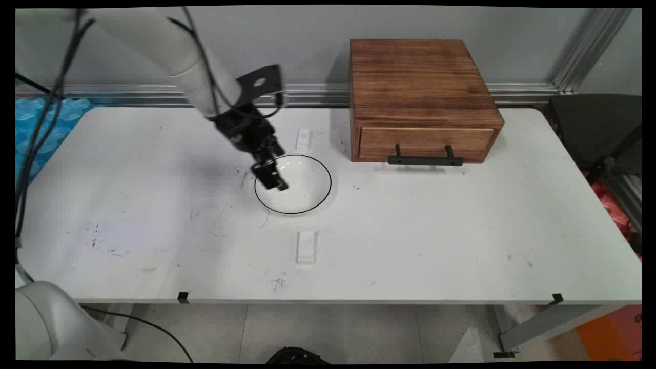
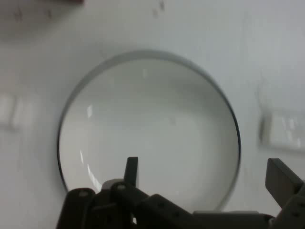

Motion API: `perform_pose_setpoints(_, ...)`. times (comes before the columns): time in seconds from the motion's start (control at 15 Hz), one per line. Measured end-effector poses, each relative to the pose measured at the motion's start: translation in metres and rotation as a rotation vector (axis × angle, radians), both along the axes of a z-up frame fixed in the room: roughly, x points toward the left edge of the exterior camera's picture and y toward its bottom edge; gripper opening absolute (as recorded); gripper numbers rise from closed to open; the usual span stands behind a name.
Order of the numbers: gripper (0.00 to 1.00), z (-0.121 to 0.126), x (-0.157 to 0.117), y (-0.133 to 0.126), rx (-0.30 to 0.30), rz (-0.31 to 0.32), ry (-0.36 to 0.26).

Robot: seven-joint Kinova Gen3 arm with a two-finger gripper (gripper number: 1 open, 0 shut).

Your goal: Open the drawer

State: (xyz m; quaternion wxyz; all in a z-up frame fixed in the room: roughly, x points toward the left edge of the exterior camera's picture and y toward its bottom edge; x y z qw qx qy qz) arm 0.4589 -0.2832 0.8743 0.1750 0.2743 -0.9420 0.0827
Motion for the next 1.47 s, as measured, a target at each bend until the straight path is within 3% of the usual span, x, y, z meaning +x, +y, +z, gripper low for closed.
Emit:
perform_pose_setpoints(0.6, 1.0, -0.009, -0.081, -0.056, -0.085, -0.059, 0.066)
perform_pose_setpoints(1.47, 1.0, -0.036, -0.164, -0.103, -0.202, -0.124, 0.111)
